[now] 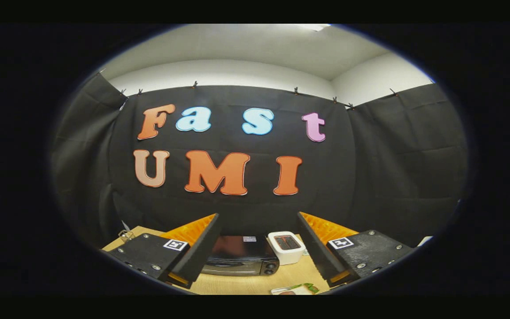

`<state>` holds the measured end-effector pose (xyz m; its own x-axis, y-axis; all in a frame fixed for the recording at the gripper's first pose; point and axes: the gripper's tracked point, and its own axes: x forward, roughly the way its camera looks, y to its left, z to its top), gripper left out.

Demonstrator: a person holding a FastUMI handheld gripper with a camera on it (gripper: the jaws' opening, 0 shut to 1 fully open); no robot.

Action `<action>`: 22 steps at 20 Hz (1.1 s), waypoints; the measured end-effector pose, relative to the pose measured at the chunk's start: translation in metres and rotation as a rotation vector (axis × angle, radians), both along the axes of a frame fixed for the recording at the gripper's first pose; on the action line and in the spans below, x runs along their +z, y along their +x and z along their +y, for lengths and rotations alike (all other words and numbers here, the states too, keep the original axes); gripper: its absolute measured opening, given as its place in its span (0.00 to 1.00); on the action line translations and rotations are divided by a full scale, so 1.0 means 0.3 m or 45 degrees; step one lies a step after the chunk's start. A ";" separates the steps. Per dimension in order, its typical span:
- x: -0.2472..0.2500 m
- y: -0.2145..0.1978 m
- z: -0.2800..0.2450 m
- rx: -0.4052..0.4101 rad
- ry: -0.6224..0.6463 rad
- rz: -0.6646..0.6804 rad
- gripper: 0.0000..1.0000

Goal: Open the toaster oven, put the food inside, and close the toaster oven door.

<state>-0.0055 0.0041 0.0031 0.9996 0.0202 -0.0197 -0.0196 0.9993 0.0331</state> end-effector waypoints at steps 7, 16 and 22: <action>-0.043 0.026 0.058 0.039 0.016 0.004 0.99; -0.327 0.166 0.232 0.169 0.119 0.087 1.00; -0.582 0.305 0.301 0.163 0.029 0.200 1.00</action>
